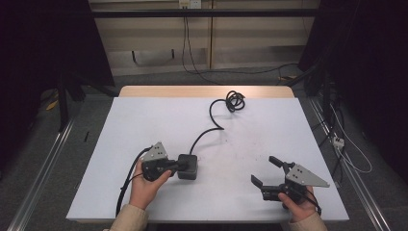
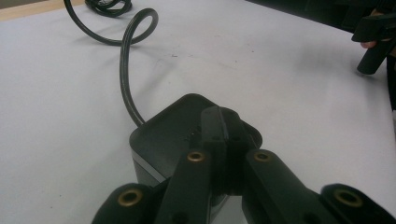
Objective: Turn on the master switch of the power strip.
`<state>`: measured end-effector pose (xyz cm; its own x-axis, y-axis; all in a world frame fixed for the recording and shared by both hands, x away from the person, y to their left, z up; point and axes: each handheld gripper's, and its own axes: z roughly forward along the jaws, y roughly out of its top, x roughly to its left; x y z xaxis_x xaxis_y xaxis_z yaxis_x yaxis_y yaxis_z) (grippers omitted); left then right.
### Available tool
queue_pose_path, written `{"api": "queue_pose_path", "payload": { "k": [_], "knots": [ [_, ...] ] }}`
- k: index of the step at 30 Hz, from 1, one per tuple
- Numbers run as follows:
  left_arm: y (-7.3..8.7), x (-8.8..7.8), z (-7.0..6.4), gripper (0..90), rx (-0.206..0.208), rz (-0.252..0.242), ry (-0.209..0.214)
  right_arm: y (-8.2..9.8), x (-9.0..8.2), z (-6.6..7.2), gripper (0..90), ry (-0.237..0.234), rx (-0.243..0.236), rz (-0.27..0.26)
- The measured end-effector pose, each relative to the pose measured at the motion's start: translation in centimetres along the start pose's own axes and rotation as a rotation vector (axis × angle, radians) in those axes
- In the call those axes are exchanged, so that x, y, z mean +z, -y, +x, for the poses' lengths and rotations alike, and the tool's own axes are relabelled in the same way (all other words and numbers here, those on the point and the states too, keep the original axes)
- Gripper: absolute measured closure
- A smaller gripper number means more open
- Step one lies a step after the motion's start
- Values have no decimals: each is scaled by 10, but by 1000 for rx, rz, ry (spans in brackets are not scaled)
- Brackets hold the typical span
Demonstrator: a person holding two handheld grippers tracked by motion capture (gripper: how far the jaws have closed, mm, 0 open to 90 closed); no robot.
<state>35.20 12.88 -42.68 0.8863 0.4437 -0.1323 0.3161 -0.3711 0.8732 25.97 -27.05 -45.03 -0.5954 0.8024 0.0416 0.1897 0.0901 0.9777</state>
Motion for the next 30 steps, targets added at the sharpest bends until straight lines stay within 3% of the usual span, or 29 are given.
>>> {"api": "queue_pose_path", "payload": {
  "k": [27,30],
  "knots": [
    [-3,1,-4,900,23,31,-25,0,4,-1,62,-3,1,0],
    [-2,1,-3,900,11,26,-22,0,4,-1,62,-3,-1,0]
  ]
}}
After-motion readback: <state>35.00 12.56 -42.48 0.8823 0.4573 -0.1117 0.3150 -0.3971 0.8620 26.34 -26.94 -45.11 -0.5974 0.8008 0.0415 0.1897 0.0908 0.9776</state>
